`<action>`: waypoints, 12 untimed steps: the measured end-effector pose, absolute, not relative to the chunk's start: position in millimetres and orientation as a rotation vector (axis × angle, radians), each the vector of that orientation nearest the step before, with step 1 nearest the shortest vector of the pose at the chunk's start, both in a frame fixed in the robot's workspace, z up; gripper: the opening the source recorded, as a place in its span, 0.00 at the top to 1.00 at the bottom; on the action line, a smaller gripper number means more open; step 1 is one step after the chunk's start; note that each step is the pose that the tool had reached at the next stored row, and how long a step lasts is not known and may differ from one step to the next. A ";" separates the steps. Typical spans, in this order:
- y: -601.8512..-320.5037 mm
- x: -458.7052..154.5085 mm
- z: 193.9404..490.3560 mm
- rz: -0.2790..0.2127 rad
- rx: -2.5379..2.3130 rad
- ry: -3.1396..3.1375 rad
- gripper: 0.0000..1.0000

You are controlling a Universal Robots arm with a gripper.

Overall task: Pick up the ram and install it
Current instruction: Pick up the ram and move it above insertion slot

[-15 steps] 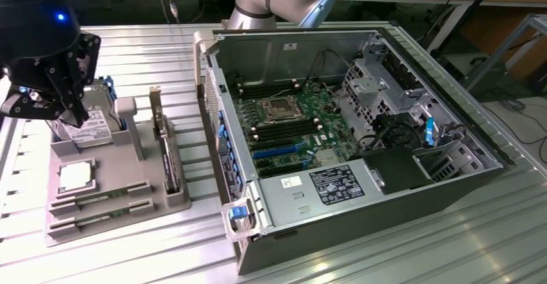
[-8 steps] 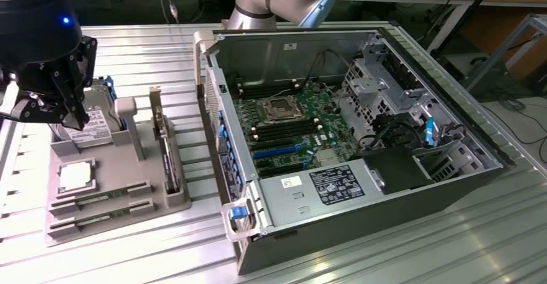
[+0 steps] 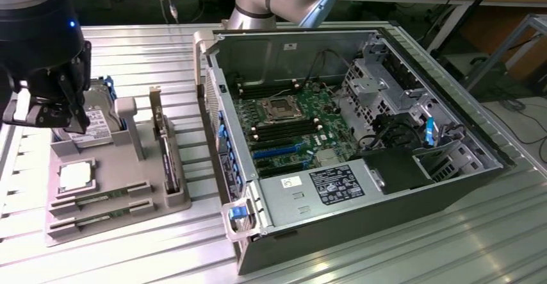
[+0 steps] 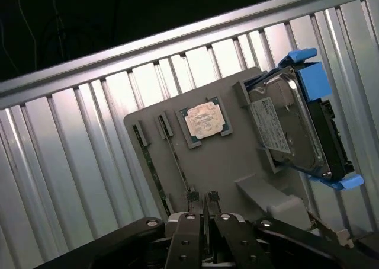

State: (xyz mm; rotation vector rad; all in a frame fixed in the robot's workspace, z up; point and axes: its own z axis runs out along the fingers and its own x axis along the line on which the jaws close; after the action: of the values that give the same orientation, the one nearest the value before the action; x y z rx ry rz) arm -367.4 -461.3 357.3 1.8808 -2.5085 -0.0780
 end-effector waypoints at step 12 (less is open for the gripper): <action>-461.3 -367.5 351.2 -0.077 2.189 -2.236 0.71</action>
State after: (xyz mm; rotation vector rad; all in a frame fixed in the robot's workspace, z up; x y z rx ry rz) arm -367.5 -461.3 351.2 2.1890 -2.2365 -0.0773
